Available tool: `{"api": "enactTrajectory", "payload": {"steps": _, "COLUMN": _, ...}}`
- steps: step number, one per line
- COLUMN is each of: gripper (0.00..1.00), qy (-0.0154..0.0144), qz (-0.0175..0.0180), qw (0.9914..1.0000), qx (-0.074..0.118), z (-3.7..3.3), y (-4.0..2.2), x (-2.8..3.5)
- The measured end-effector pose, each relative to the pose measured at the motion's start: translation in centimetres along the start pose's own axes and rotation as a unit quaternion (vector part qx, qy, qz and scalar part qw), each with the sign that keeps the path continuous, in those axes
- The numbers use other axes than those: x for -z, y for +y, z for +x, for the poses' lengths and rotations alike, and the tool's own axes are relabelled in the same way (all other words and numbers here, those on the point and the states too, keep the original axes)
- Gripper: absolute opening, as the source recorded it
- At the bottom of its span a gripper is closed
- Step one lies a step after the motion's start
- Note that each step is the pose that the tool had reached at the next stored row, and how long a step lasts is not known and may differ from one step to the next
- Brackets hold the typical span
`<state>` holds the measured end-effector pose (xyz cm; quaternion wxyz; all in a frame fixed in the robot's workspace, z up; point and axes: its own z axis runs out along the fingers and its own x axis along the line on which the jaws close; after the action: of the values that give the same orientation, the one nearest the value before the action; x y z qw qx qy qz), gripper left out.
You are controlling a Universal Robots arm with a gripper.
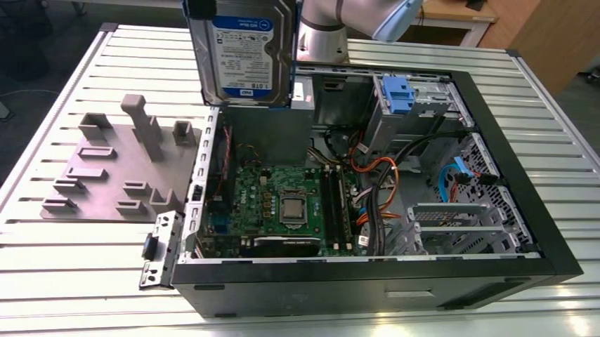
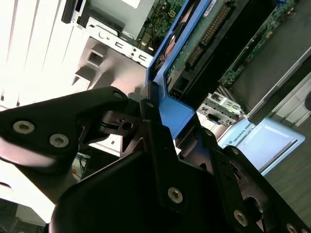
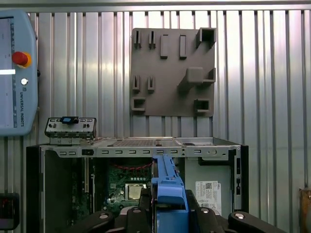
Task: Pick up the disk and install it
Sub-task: 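Pick up the disk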
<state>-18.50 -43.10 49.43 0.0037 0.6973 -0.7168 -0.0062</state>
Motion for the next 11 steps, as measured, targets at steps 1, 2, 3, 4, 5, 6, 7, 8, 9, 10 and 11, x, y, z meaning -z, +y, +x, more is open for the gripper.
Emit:
{"api": "enactTrajectory", "payload": {"steps": 1, "gripper": 0.36, "qy": 0.0000, "qz": 0.0000, "qw": 1.00000, "qx": 0.000, "z": 0.00, "y": -0.12, "x": 0.00}}
{"api": "enactTrajectory", "payload": {"steps": 2, "gripper": 0.36, "qy": 0.0000, "qz": 0.0000, "qw": 1.00000, "qx": 0.000, "z": -0.01, "y": -0.25, "x": 0.01}}
{"api": "enactTrajectory", "payload": {"steps": 3, "gripper": 0.36, "qy": 0.0000, "qz": 0.0000, "qw": 1.00000, "qx": 0.000, "z": -0.01, "y": -0.37, "x": 0.01}}
{"api": "enactTrajectory", "payload": {"steps": 4, "gripper": 0.36, "qy": 0.0000, "qz": 0.0000, "qw": 1.00000, "qx": 0.000, "z": -0.01, "y": -0.47, "x": 0.01}}
{"api": "enactTrajectory", "payload": {"steps": 5, "gripper": 0.36, "qy": 0.0000, "qz": 0.0000, "qw": 1.00000, "qx": 0.000, "z": -0.02, "y": -0.58, "x": 0.01}}
{"api": "enactTrajectory", "payload": {"steps": 6, "gripper": 0.36, "qy": 0.0000, "qz": 0.0000, "qw": 1.00000, "qx": 0.000, "z": -0.02, "y": -0.69, "x": 0.01}}
{"api": "enactTrajectory", "payload": {"steps": 7, "gripper": 0.36, "qy": 0.0000, "qz": 0.0000, "qw": 1.00000, "qx": 0.000, "z": -0.02, "y": -0.82, "x": 0.01}}
{"api": "enactTrajectory", "payload": {"steps": 8, "gripper": 0.36, "qy": 0.0000, "qz": 0.0000, "qw": 1.00000, "qx": 0.000, "z": -0.03, "y": -0.94, "x": 0.02}}
{"api": "enactTrajectory", "payload": {"steps": 9, "gripper": 0.36, "qy": 0.0000, "qz": 0.0000, "qw": 1.00000, "qx": 0.000, "z": -0.03, "y": -1.05, "x": 0.02}}
{"api": "enactTrajectory", "payload": {"steps": 10, "gripper": 0.36, "qy": 0.0000, "qz": 0.0000, "qw": 1.00000, "qx": 0.000, "z": -0.03, "y": -1.17, "x": 0.02}}
{"api": "enactTrajectory", "payload": {"steps": 11, "gripper": 0.36, "qy": 0.0000, "qz": 0.0000, "qw": 1.00000, "qx": 0.000, "z": -0.03, "y": -1.28, "x": 0.02}}
